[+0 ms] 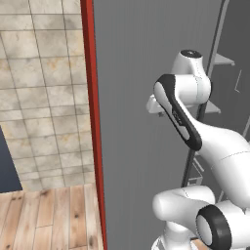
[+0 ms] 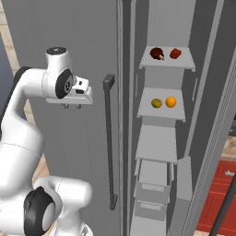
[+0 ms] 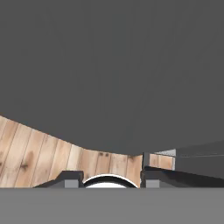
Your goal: Take the oranges from the second highest rack and move them to the highest rack where the bell pepper and steak are located, to maximize freezer space. Close the freezer door after rearranging.
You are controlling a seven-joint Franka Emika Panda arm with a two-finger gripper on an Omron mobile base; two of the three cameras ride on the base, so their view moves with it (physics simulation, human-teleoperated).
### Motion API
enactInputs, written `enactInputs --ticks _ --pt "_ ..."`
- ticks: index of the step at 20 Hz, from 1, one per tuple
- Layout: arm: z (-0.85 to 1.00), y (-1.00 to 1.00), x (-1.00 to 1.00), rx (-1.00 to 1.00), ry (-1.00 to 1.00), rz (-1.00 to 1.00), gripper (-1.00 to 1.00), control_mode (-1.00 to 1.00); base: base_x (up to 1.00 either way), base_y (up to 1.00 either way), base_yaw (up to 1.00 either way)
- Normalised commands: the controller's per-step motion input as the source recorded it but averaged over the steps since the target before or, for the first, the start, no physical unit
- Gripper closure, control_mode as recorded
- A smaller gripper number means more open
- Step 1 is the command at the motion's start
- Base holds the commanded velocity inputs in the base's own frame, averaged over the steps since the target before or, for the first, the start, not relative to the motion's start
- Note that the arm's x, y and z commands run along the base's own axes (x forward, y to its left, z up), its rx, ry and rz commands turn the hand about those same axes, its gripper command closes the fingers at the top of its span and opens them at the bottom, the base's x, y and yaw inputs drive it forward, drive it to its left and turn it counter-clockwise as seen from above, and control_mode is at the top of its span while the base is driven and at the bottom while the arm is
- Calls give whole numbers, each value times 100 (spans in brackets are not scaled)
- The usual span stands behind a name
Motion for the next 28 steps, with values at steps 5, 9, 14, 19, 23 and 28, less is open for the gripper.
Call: enactInputs --ticks 5,9,14,19,23,28 --pt "4 0 -7 0 0 0 -100 -100 0 0 0" --pt "33 0 -28 0 -3 0 -100 -100 0 0 0" --pt "37 0 -36 0 -11 0 -100 -100 0 0 0" --pt "25 0 -41 0 -30 0 -100 -100 0 0 0" --pt "13 -4 -66 0 -46 0 -100 -100 0 0 0" --pt "15 -11 -72 1 -42 0 -100 -100 0 0 0"
